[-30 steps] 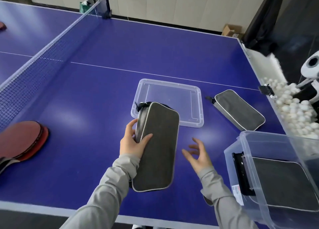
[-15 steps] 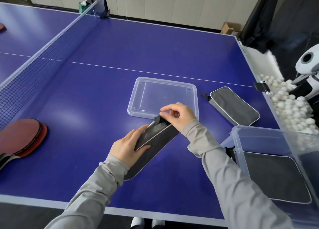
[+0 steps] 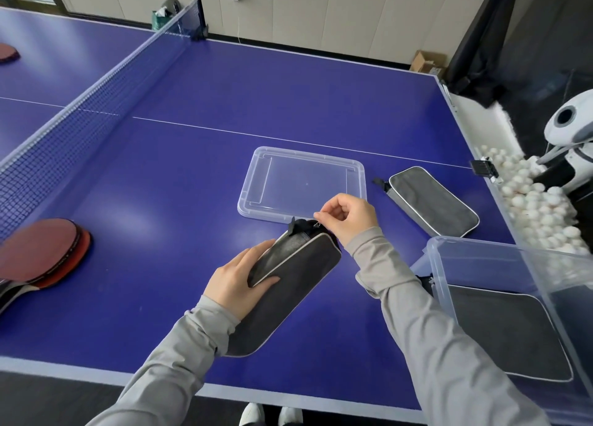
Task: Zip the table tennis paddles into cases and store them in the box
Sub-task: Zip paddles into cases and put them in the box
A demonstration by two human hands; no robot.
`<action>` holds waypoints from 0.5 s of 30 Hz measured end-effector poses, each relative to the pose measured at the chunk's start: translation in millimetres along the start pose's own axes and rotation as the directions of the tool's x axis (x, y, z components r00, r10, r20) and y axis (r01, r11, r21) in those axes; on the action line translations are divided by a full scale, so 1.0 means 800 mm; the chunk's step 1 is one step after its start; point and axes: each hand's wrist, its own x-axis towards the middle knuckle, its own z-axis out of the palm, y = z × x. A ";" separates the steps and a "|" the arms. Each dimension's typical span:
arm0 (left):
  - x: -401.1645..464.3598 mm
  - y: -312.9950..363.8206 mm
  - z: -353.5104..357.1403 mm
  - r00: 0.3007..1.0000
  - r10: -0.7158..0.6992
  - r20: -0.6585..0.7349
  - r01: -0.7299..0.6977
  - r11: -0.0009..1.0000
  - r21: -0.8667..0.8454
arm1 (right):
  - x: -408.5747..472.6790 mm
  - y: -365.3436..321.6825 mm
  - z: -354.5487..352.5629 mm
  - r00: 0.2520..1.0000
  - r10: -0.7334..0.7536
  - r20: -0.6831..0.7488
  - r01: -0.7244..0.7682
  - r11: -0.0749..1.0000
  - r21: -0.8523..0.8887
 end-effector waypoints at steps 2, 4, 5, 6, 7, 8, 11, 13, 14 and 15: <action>-0.002 -0.001 -0.004 1.000 0.004 -0.026 -0.004 1.000 -0.009 | -0.001 0.004 -0.002 0.999 0.014 -0.038 -0.014 1.000 0.009; -0.004 -0.001 -0.010 0.998 0.010 -0.059 -0.011 1.000 -0.020 | -0.001 0.009 -0.005 0.997 0.020 -0.074 -0.018 1.000 0.018; -0.006 -0.001 -0.014 0.997 0.010 -0.077 -0.013 1.000 -0.029 | -0.001 0.012 -0.006 0.996 0.023 -0.088 -0.020 0.999 0.027; -0.007 -0.001 -0.018 0.995 0.006 -0.096 -0.010 0.999 -0.039 | -0.001 0.015 -0.008 0.995 0.027 -0.097 -0.023 0.999 0.036; -0.008 0.000 -0.022 0.993 0.000 -0.119 -0.006 0.999 -0.049 | -0.001 0.018 -0.008 0.994 0.032 -0.101 -0.028 0.999 0.042; -0.009 0.000 -0.026 0.989 -0.005 -0.145 -0.004 0.998 -0.061 | -0.001 0.020 -0.009 0.994 0.039 -0.101 -0.034 0.998 0.047; -0.012 0.002 -0.039 0.976 -0.037 -0.214 0.007 0.991 -0.137 | 0.000 0.029 -0.008 0.992 0.059 -0.113 -0.050 0.995 0.082; -0.012 0.003 -0.048 0.964 -0.087 -0.251 0.027 0.972 -0.233 | 0.000 0.036 -0.007 0.989 0.067 -0.131 -0.056 0.994 0.089; -0.010 0.004 -0.053 0.956 -0.128 -0.266 0.047 0.956 -0.289 | 0.000 0.039 -0.006 0.988 0.074 -0.138 -0.061 0.994 0.095; -0.009 0.005 -0.057 0.946 -0.171 -0.276 0.069 0.936 -0.346 | 0.000 0.042 -0.006 0.986 0.085 -0.143 -0.070 0.992 0.108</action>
